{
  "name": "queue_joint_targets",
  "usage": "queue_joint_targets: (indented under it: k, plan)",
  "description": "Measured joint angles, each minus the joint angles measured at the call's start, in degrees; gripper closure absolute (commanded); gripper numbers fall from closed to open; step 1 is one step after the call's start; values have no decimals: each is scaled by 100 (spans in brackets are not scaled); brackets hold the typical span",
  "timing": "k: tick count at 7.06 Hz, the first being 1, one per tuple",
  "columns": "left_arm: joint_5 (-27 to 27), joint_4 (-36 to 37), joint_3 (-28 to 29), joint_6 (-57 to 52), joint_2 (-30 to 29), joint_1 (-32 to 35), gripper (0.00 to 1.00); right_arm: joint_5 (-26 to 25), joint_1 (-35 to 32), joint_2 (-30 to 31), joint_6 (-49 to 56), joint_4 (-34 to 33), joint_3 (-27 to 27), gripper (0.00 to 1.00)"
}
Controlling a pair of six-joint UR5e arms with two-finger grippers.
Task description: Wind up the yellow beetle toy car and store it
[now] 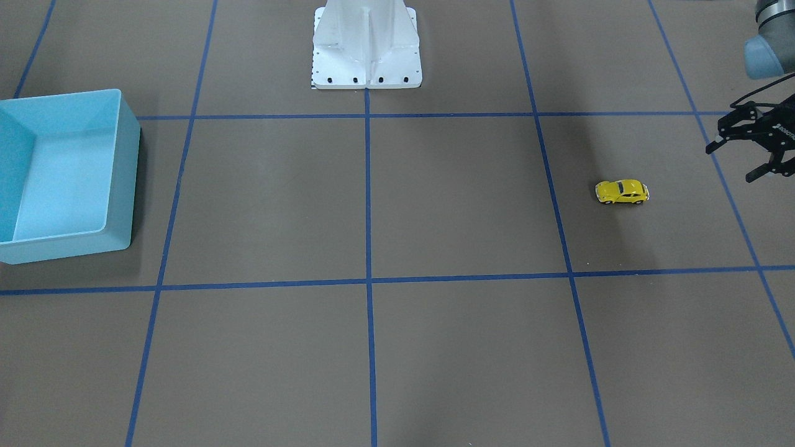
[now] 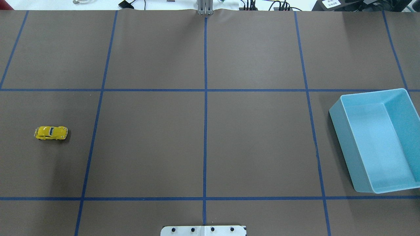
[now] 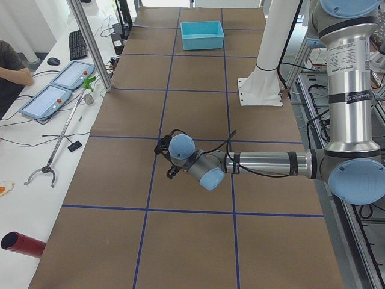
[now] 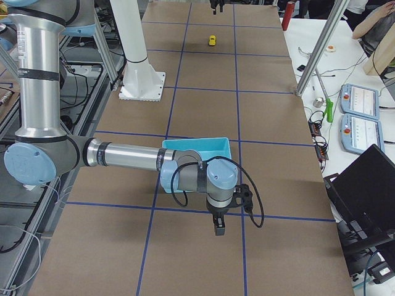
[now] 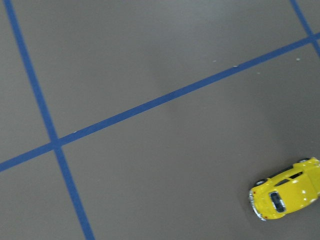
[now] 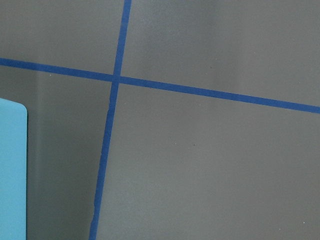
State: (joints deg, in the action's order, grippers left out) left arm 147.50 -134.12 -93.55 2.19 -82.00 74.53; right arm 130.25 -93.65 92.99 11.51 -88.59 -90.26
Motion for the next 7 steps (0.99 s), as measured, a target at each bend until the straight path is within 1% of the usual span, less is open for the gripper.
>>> queue_joint_targets:
  k: [1,2,3,4,5,6,7]
  plan:
    - [11,47,-16,-409,1,-4,0,0,-1,3,0,0,0,0]
    - [-251,470,-201,-638,-3,-14,0,0,-3,6,0,0,-2,0]
    - [-573,1053,-582,-739,-3,-33,0,0,-4,7,0,0,-6,0]
    - [-740,1570,-994,-788,6,-60,0,0,-4,11,0,0,-7,0]
    - [-849,1969,-1288,-885,17,-131,0,-2,-4,18,0,0,-11,0]
    - [-1008,2456,-1578,-1203,24,-260,0,-6,-4,22,0,0,-14,0]
    - [-1260,3073,-1930,-1946,21,-427,0,-6,-4,24,0,0,-16,0]
